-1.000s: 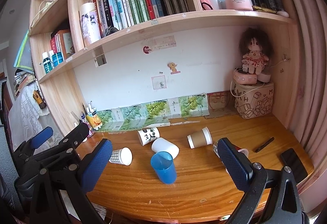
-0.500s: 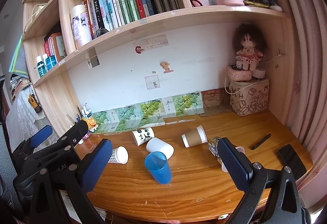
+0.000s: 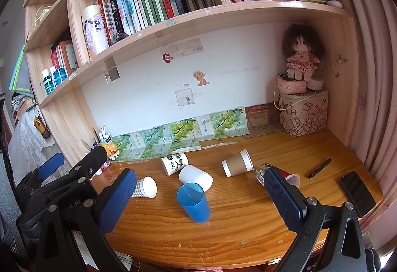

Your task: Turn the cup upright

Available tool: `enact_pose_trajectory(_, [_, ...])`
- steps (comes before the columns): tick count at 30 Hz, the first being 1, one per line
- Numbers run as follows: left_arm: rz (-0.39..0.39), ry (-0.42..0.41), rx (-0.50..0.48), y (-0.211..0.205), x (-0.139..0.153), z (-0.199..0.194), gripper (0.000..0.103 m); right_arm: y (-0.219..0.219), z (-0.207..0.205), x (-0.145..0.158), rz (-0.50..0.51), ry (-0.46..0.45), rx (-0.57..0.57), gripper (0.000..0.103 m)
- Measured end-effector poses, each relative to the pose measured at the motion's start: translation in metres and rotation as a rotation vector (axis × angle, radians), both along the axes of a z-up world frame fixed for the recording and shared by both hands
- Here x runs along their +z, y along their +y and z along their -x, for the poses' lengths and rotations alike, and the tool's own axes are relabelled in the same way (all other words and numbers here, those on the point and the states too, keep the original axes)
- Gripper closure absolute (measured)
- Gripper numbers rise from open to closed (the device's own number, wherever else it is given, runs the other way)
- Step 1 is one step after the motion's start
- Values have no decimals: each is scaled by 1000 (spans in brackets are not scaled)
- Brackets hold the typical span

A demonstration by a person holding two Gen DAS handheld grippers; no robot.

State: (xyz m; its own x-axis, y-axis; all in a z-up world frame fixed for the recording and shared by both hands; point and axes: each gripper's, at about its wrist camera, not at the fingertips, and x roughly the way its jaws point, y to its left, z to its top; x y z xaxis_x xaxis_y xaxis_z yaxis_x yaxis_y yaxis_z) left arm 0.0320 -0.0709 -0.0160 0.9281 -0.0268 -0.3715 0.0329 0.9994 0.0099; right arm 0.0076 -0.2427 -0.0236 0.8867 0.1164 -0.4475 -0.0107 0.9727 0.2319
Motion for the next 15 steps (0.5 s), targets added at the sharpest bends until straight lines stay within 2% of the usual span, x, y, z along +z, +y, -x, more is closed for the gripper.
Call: enact_pose_trajectory(15, [5,17,3,3,-3,-4,0,0,-7,-1,-4,25,11,0])
